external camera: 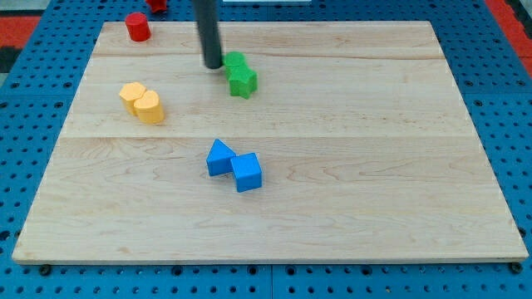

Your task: Place the green blocks to the top centre of the board

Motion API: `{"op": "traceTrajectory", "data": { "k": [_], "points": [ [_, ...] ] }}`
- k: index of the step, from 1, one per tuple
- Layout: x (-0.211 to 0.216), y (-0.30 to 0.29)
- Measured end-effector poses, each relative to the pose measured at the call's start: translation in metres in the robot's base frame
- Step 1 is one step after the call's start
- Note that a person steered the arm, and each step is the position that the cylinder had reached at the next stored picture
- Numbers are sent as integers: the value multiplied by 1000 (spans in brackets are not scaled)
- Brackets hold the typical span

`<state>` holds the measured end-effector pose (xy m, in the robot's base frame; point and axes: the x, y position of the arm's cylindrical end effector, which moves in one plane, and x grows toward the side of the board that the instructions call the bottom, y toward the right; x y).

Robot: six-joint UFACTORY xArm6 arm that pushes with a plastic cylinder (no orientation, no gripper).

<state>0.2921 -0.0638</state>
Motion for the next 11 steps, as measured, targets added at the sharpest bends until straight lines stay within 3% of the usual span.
{"op": "traceTrajectory", "data": {
  "k": [2,3,4,6,8,10,11],
  "points": [
    [46,-23],
    [103,-20],
    [108,10],
    [80,66],
    [88,44],
    [70,15],
    [34,16]
  ]
}}
